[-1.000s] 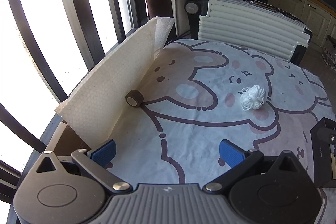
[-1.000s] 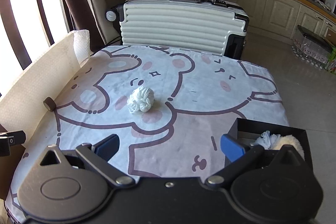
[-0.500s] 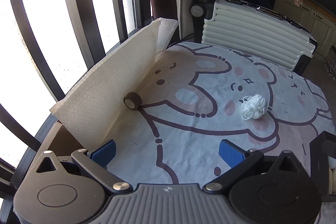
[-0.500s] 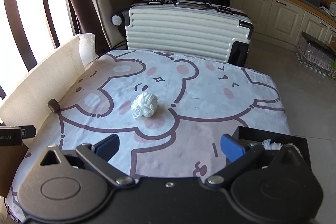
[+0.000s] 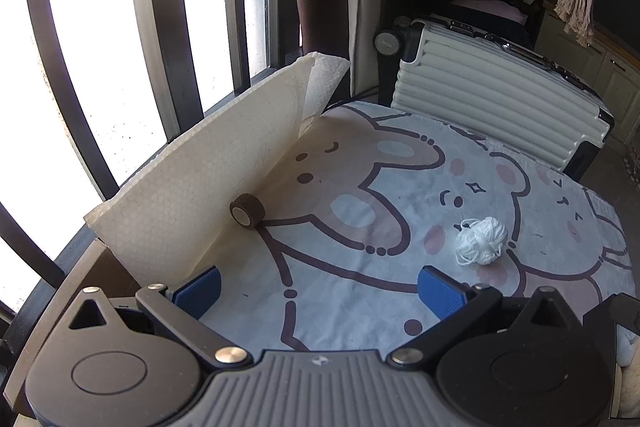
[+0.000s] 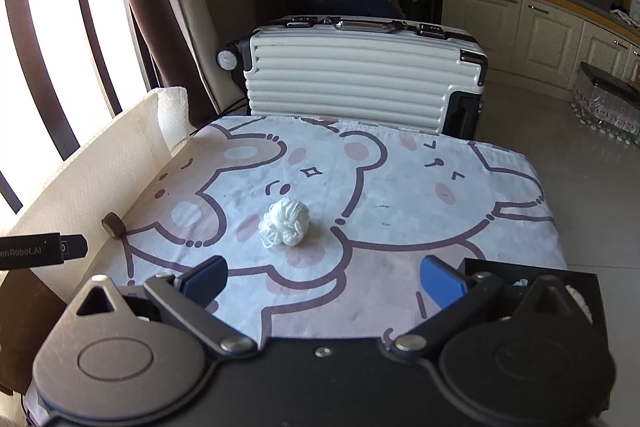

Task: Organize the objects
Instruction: 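Move the left tool to the brown bandage roll while the right tool approaches the white yarn ball, then grasp the bandage roll with the left tool while the right tool grasps the yarn ball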

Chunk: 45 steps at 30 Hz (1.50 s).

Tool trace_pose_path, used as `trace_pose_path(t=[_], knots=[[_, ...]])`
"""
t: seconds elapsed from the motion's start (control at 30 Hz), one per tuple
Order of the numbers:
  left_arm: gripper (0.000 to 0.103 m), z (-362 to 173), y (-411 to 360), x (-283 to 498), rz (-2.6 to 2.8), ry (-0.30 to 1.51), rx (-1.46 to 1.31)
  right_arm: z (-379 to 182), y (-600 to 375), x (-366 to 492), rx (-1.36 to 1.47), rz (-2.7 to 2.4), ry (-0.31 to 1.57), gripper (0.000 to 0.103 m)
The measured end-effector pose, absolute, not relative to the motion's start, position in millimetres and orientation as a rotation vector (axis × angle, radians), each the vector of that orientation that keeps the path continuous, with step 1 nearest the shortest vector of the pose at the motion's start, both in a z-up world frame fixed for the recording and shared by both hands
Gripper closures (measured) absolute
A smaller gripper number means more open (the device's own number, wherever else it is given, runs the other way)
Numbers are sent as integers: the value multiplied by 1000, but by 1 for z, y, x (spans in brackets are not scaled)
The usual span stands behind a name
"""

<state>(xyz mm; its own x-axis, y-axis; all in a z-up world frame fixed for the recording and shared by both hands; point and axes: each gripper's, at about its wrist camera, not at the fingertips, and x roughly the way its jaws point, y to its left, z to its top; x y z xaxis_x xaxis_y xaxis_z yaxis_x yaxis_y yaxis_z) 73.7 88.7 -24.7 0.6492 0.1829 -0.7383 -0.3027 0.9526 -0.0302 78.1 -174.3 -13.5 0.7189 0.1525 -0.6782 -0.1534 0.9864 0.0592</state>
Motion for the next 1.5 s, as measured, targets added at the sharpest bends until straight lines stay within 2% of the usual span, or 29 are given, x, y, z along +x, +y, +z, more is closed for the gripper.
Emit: trace_pose_path(t=[0.5, 0.7, 1.0, 1.27, 1.5], knots=[[3, -60, 127, 143, 338, 842, -169, -32, -170, 159, 106, 137, 781, 0], [13, -80, 149, 169, 389, 790, -261, -44, -162, 188, 147, 144, 761, 0], [25, -123, 167, 187, 518, 620, -424, -94, -158, 207, 175, 129, 747, 0], [36, -161, 161, 191, 542, 567, -401, -124, -160, 207, 121, 134, 728, 0], [39, -182, 161, 184, 682, 608, -293, -145, -164, 215, 114, 100, 739, 0]])
